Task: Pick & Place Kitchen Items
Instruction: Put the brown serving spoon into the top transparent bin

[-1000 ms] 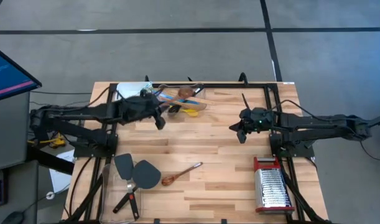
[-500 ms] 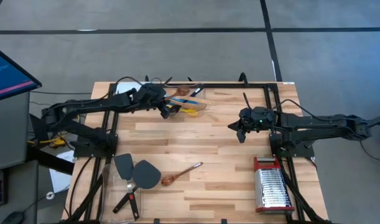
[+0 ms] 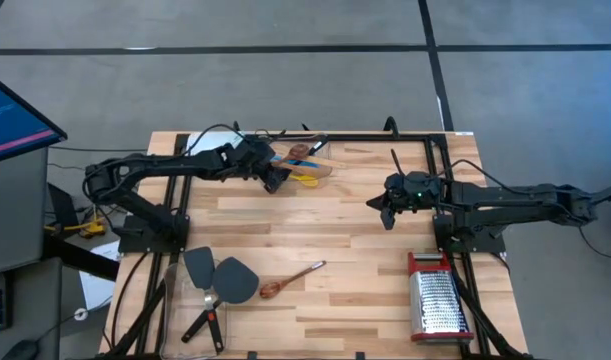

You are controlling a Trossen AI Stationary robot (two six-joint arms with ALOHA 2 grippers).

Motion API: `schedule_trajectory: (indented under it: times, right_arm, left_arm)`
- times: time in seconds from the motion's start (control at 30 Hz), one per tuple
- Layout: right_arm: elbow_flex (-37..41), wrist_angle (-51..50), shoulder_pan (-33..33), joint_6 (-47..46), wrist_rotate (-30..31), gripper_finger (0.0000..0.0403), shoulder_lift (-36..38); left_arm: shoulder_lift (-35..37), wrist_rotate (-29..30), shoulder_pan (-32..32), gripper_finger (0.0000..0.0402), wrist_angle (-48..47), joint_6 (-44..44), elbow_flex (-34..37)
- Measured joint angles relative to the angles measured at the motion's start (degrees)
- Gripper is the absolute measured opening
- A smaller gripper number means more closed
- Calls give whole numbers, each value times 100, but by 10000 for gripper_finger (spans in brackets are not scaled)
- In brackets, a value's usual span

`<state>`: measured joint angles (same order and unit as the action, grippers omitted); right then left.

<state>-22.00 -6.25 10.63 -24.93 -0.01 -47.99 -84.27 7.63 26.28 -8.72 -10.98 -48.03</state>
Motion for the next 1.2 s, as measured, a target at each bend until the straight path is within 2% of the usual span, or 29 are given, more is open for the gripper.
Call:
schedule_trajectory:
  times: [0.13, 0.33, 0.63, 1.2]
  right_arm:
    - [0, -4, 0, 0, -1, 0, 0]
    - [0, -4, 0, 0, -2, 0, 0]
    - [0, -4, 0, 0, -2, 0, 0]
    - [0, -4, 0, 2, -2, 0, 0]
  left_arm:
    - [-33, 5, 0, 32, 25, 0, 0]
    - [-33, 7, 11, 60, 31, 0, 0]
    - [-33, 29, 11, 39, 31, 0, 0]
    - [-23, 54, 11, 132, 89, 197, 0]
